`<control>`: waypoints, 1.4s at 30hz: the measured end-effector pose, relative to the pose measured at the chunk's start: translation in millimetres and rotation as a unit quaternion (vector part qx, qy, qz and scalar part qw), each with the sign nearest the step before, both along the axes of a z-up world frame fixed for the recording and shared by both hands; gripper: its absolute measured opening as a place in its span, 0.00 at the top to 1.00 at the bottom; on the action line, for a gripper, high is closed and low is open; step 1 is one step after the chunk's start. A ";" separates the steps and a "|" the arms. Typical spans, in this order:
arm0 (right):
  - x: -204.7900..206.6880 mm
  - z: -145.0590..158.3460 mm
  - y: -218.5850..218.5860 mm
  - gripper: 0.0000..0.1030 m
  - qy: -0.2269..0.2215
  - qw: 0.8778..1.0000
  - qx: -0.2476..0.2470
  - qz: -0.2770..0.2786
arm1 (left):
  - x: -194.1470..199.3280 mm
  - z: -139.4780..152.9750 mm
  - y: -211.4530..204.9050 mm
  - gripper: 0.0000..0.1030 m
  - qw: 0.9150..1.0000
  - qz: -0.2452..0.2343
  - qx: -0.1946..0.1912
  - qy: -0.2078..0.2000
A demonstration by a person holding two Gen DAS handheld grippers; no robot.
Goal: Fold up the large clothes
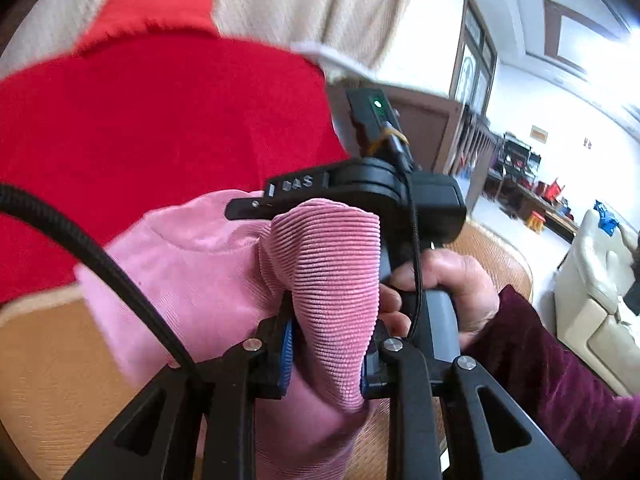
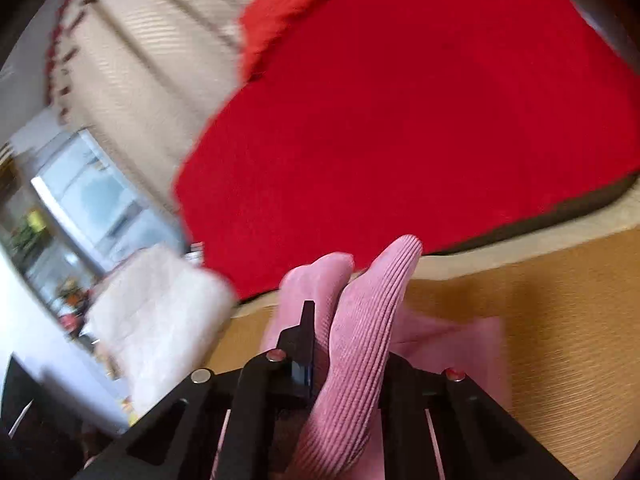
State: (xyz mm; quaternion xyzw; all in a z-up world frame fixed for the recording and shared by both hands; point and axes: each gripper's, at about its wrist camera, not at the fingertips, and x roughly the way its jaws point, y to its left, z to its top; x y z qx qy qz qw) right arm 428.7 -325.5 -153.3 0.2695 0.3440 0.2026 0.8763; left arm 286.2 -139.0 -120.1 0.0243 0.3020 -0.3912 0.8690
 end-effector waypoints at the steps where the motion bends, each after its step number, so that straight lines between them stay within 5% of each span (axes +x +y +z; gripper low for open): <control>1: 9.0 -18.4 -8.8 0.89 0.027 1.000 0.003 -0.002 | 8.2 -12.6 -11.6 0.75 1.000 -0.003 0.008 0.017; 4: 29.3 -77.4 -11.5 0.89 0.104 0.994 -0.039 0.010 | 27.1 -56.9 -33.9 0.71 0.996 -0.013 0.031 0.079; 7: 34.6 -98.2 -11.5 0.88 0.123 0.992 -0.031 0.020 | 25.5 -73.8 -34.4 0.70 0.994 -0.015 0.044 0.101; 11: 27.9 -85.2 -19.5 0.82 0.124 0.992 0.002 0.026 | 1.5 -50.9 -10.9 0.26 0.990 -0.064 -0.005 0.126; 16: 5.2 -65.8 -29.5 0.37 0.121 0.992 -0.040 -0.012 | -34.3 -4.1 59.3 0.23 0.992 -0.069 -0.053 0.093; 21: -46.0 -10.3 -40.4 0.38 0.025 0.999 -0.017 -0.024 | -20.7 4.9 85.0 0.20 0.998 0.023 0.004 0.064; 24: -69.9 9.7 -10.2 0.48 -0.007 0.999 -0.051 0.007 | -14.5 -5.6 70.1 0.21 0.997 0.047 0.026 0.058; 25: -75.1 10.0 5.0 0.58 -0.008 0.998 -0.064 0.028 | -6.7 -10.2 69.8 0.21 0.996 0.049 0.038 0.058; 30: -88.5 -38.6 49.8 0.69 0.079 0.979 -0.179 0.057 | -18.6 -59.9 49.5 0.21 0.984 0.044 0.160 0.059; 32: -94.2 -70.1 52.1 0.70 0.131 0.972 -0.186 0.060 | -25.8 -84.9 41.0 0.20 0.977 0.032 0.200 0.062; 36: -117.9 -81.2 51.2 0.70 0.141 0.974 -0.168 0.048 | -36.7 -99.0 35.6 0.17 0.974 0.024 0.223 0.027; 42: -128.5 -107.2 51.4 0.70 0.165 0.978 -0.124 0.031 | -22.0 -111.3 51.2 0.09 0.976 0.003 0.210 0.052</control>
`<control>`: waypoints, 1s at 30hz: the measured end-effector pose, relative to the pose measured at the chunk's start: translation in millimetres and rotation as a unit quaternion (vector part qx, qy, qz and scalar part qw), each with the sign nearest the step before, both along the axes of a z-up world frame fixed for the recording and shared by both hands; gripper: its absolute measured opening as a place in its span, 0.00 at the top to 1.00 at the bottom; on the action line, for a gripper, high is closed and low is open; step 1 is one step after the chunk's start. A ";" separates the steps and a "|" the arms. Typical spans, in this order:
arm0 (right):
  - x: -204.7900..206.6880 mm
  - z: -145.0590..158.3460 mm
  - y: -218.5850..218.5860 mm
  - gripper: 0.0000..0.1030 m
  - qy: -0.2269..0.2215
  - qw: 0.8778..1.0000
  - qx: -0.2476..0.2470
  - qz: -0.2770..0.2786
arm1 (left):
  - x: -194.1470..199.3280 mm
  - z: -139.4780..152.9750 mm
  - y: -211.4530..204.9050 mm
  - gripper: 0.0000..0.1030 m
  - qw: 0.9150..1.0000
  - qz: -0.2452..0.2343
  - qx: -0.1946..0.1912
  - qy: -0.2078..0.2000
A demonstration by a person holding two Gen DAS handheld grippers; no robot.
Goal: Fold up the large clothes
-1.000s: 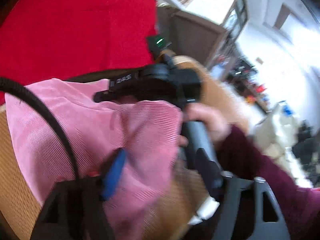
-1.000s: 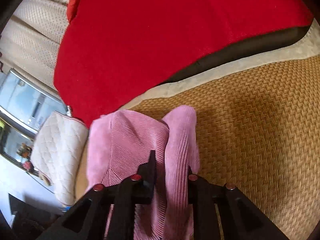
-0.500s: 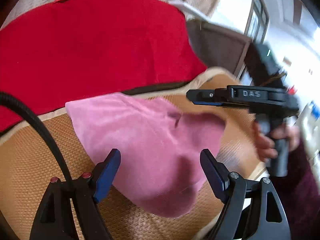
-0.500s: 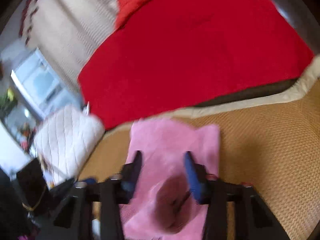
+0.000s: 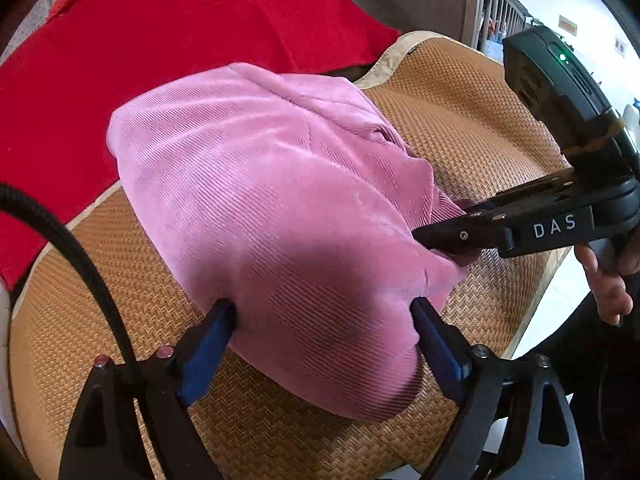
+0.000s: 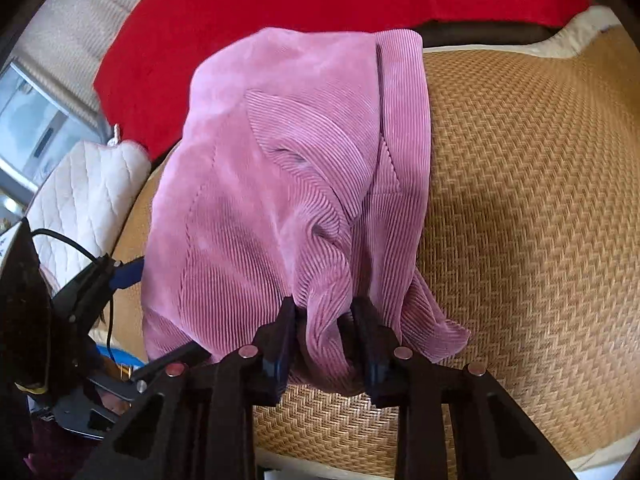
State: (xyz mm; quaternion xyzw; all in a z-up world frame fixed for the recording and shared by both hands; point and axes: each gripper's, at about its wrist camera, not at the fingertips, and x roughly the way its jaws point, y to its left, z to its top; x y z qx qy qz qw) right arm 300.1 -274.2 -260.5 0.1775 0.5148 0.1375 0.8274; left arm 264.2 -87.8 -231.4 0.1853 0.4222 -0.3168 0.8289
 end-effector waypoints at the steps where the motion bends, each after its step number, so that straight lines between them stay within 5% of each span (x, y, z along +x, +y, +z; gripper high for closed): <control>1: 4.7 -3.0 -3.8 0.70 0.007 1.000 0.016 -0.004 | 2.2 -1.4 6.4 0.07 1.000 0.007 -0.008 0.009; 7: 20.1 14.5 -18.6 0.67 0.026 0.997 0.076 -0.003 | 0.9 7.8 22.4 0.04 0.998 0.014 -0.039 0.045; 9: 21.0 42.4 -23.0 0.65 -0.011 0.997 0.075 0.001 | -3.7 11.6 24.1 0.05 0.998 0.008 -0.037 0.046; 15: 65.7 86.8 -8.3 0.65 -0.066 0.996 0.065 0.005 | -21.0 -16.0 -1.1 0.06 0.997 -0.014 0.080 -0.010; 20: 134.6 13.3 9.6 0.65 0.020 0.999 0.041 0.004 | -38.8 10.3 21.9 0.06 0.999 -0.021 0.024 -0.022; 21: 136.4 8.8 7.1 0.65 0.009 0.999 0.047 0.000 | -39.8 21.6 30.1 0.06 0.999 -0.019 0.005 -0.028; 25: 122.6 32.4 3.7 0.66 0.000 0.999 0.034 0.008 | -18.5 60.9 57.6 0.06 0.997 0.021 -0.070 -0.033; 30: 114.5 70.2 -12.2 0.64 -0.057 0.996 0.070 -0.001 | 20.8 71.2 61.6 0.06 0.991 0.092 -0.089 -0.034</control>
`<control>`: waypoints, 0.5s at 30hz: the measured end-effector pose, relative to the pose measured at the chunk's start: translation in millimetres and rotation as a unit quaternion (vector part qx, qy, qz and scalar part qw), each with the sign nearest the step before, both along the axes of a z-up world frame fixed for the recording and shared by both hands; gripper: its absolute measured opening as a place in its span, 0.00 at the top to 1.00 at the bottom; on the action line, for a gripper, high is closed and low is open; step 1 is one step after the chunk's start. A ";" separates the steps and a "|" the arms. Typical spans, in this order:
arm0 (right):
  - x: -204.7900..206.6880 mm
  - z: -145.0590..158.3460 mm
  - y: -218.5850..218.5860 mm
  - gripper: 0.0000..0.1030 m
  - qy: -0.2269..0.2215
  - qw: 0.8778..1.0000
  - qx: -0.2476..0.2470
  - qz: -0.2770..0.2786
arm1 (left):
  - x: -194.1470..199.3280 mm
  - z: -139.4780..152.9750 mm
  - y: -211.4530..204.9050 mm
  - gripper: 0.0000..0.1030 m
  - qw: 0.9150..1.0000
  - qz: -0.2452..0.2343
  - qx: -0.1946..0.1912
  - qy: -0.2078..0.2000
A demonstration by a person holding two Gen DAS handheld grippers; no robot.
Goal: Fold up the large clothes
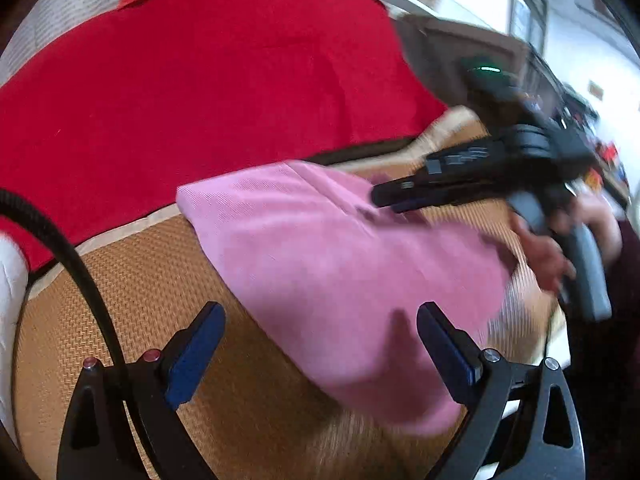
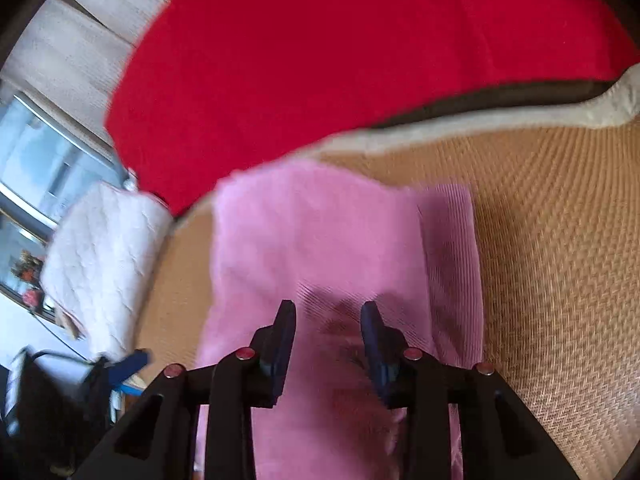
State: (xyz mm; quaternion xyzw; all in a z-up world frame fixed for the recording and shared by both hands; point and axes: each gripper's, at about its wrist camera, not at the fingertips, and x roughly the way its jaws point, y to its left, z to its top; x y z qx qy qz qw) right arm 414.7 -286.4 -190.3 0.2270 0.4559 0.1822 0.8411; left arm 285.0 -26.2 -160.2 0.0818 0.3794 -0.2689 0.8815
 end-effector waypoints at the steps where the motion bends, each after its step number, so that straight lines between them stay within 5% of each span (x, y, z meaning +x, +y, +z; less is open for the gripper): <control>1: -2.6 6.6 -3.3 0.64 -0.014 1.000 -0.004 -0.007 | 2.3 -2.7 -2.4 0.06 1.000 0.008 -0.007 0.007; 5: 5.9 -14.2 -16.6 0.64 0.013 0.997 -0.055 -0.042 | 16.8 -47.3 -30.4 0.04 0.997 0.014 0.050 0.052; 8: 15.0 -59.0 -17.0 0.63 0.073 0.996 -0.051 -0.022 | 17.6 -61.7 -31.7 0.04 0.997 0.020 0.024 0.071; 15: -26.9 -63.4 -23.4 0.63 0.051 0.996 -0.021 -0.073 | 13.6 -66.1 -43.0 0.04 0.995 -0.007 0.093 0.045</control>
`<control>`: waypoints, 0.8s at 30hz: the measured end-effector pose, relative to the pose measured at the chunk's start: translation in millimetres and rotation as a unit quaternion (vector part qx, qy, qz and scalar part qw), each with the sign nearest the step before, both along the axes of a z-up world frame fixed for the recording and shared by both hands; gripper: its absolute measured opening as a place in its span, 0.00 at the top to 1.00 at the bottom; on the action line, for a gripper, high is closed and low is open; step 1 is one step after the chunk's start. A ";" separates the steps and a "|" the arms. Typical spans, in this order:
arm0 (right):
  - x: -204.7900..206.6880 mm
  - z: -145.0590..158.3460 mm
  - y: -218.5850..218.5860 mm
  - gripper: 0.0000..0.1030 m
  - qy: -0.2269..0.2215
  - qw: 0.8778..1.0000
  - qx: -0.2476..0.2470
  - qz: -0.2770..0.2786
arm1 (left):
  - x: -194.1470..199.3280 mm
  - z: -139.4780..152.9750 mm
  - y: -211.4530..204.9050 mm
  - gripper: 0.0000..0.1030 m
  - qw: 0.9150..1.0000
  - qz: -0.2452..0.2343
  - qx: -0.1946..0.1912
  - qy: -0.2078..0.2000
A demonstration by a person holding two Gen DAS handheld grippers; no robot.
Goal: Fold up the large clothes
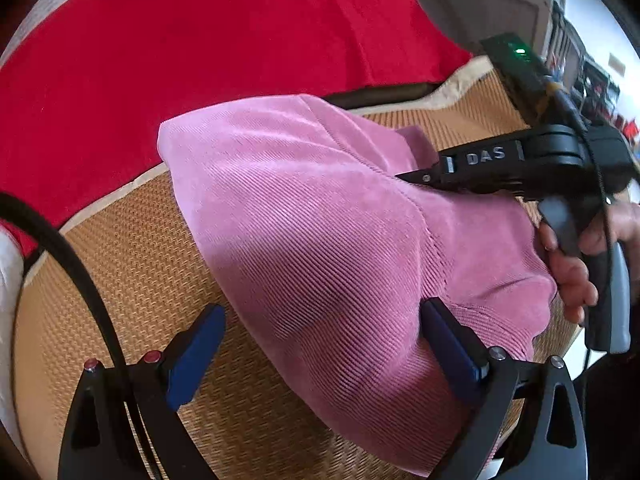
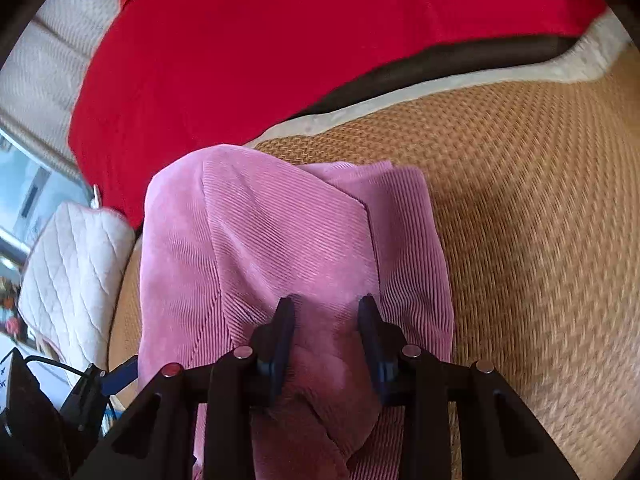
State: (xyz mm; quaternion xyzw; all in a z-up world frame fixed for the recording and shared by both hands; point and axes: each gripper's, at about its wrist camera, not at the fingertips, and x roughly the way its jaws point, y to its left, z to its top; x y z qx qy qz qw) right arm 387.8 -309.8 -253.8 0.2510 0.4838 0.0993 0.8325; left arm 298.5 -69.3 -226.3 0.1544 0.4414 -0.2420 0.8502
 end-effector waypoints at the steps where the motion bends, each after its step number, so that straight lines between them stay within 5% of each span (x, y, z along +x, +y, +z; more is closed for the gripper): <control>1: -3.1 -0.9 1.4 0.63 0.002 1.000 0.008 -0.008 | -0.5 -0.5 -0.2 0.04 1.000 -0.008 0.006 0.001; 6: -34.8 -5.2 -12.1 0.62 -0.002 0.994 0.093 -0.057 | 6.1 -0.6 -4.8 0.04 0.998 -0.051 0.034 0.025; 14: -91.3 -4.5 -8.7 0.63 -0.025 0.986 0.126 -0.103 | 20.4 3.2 -23.9 0.03 0.982 -0.139 0.119 0.036; 17: -80.7 1.0 -7.1 0.64 -0.017 0.990 0.106 -0.086 | 22.3 8.1 -20.4 0.03 0.988 -0.114 0.094 0.038; 24: -65.1 36.3 -7.2 0.62 -0.036 0.994 0.072 -0.070 | 25.3 -4.1 6.2 0.03 0.998 -0.030 -0.036 0.036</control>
